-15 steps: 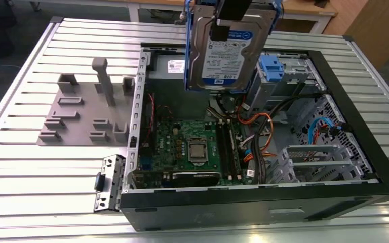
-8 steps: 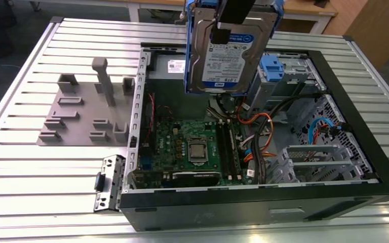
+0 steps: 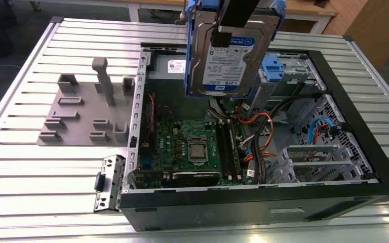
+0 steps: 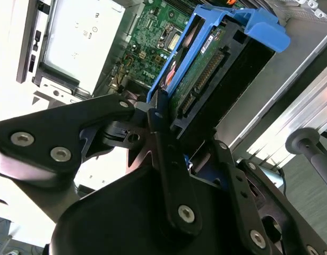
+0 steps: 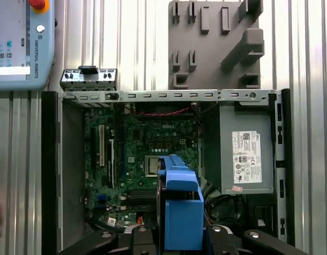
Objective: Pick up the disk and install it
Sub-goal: 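Pick up the disk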
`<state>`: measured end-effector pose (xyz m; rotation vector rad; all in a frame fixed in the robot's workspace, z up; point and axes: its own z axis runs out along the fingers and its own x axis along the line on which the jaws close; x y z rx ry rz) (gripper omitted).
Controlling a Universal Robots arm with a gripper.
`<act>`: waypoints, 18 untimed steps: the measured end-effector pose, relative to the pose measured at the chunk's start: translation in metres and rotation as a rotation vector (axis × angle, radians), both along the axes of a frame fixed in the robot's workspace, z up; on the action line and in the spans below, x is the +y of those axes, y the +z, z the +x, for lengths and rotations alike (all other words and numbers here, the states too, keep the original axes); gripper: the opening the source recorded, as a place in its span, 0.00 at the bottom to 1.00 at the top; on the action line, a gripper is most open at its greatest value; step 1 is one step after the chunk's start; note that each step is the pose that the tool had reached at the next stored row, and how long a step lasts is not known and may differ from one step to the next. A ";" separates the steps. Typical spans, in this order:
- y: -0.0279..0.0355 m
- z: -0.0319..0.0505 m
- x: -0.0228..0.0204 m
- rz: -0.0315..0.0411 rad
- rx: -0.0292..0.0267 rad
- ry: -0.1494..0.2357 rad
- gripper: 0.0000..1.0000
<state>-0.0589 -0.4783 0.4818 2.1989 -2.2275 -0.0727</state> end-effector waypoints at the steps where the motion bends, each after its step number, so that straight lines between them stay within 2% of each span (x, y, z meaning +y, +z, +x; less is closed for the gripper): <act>1: 0.0000 0.0001 -0.0009 0.0000 0.0000 0.000 0.36; 18: -0.0002 0.0008 -0.0160 0.0000 0.0000 0.000 0.36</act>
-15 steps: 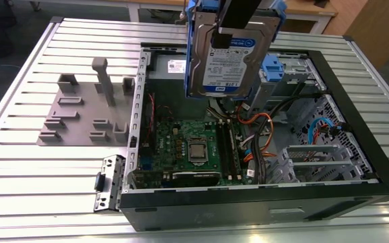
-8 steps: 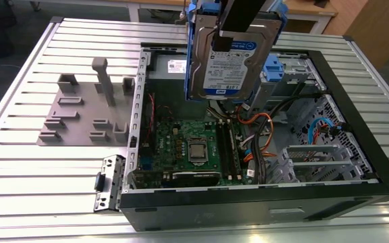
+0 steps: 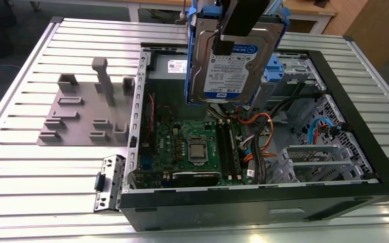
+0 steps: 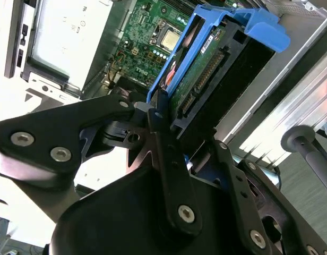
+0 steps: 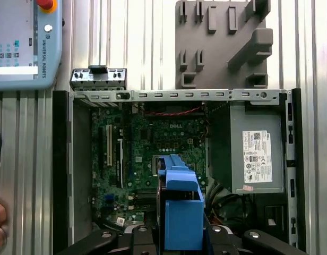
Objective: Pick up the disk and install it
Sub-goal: 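Pick up the disk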
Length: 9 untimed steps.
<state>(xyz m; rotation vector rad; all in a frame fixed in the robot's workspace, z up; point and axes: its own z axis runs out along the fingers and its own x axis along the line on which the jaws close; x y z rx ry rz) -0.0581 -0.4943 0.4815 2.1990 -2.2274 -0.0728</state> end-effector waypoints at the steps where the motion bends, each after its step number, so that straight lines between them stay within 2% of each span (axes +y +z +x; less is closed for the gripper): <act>1: 0.0000 0.0001 -0.0009 -0.0001 0.0000 0.000 0.36; 9: -0.0001 0.0005 -0.0087 -0.0001 0.0000 0.000 0.36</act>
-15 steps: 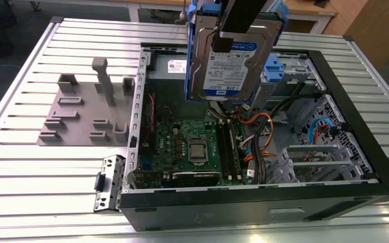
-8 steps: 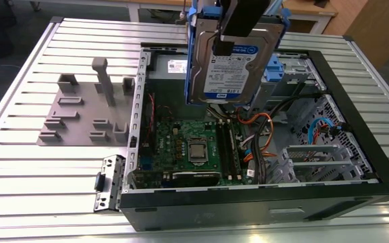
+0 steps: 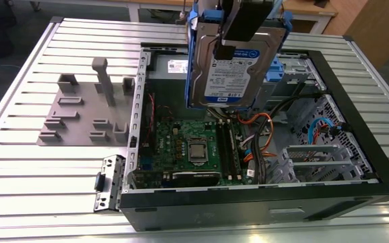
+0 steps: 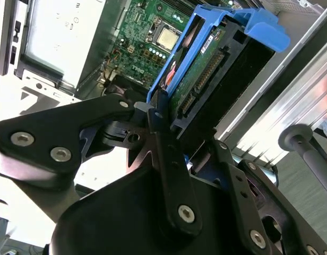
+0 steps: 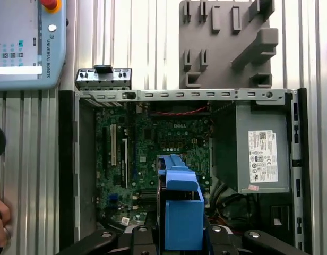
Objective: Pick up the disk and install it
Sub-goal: 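Pick up the disk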
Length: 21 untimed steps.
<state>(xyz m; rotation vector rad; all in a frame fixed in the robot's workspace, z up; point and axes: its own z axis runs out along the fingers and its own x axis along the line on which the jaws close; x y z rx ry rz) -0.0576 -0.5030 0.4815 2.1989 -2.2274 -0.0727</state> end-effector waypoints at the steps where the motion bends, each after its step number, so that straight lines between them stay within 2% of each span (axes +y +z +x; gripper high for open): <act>1: 0.0000 0.0000 -0.0010 0.0000 0.0000 0.000 0.36; 8: -0.0001 0.0005 -0.0089 -0.0001 0.0000 0.000 0.36; 15: -0.0005 0.0018 -0.0209 -0.0001 0.0000 0.000 0.36; 18: -0.0009 0.0076 -0.0248 0.0001 0.0004 0.000 0.36; 21: -0.0011 0.0170 -0.0259 0.0000 0.0015 0.000 0.36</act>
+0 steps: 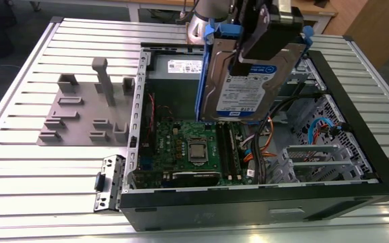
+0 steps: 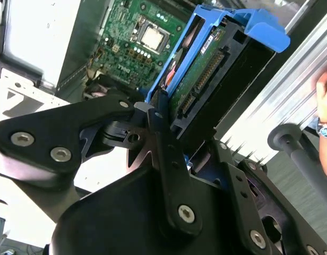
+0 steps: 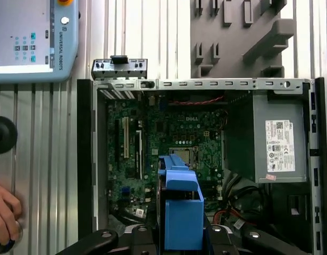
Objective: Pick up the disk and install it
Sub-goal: 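Pick up the disk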
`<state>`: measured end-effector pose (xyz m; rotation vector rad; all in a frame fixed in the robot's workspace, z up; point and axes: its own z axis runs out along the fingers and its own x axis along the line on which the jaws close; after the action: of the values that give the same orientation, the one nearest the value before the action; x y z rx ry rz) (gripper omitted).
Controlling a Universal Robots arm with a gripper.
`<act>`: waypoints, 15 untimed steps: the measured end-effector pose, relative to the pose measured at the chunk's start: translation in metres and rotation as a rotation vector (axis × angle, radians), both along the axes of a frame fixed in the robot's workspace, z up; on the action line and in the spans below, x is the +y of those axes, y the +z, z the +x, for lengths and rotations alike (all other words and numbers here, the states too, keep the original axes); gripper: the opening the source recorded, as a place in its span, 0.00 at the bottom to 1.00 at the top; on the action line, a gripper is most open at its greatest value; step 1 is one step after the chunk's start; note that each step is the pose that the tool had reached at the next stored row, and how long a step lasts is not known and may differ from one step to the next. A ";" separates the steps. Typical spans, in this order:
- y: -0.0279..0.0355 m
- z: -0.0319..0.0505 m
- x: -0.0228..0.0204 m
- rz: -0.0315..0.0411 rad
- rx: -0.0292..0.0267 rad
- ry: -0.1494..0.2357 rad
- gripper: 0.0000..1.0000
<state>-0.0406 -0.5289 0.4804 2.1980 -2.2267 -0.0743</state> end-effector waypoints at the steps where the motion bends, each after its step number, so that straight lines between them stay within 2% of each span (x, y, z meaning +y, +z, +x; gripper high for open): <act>1: -0.0001 0.0033 -0.0003 0.0000 0.0004 0.000 0.36; 9: -0.0004 0.0249 -0.0027 0.0000 0.0026 0.000 0.36; 15: -0.0006 0.0361 -0.0042 0.0000 0.0032 0.000 0.36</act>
<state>-0.0044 -0.5331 0.4797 2.1964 -2.2250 -0.0778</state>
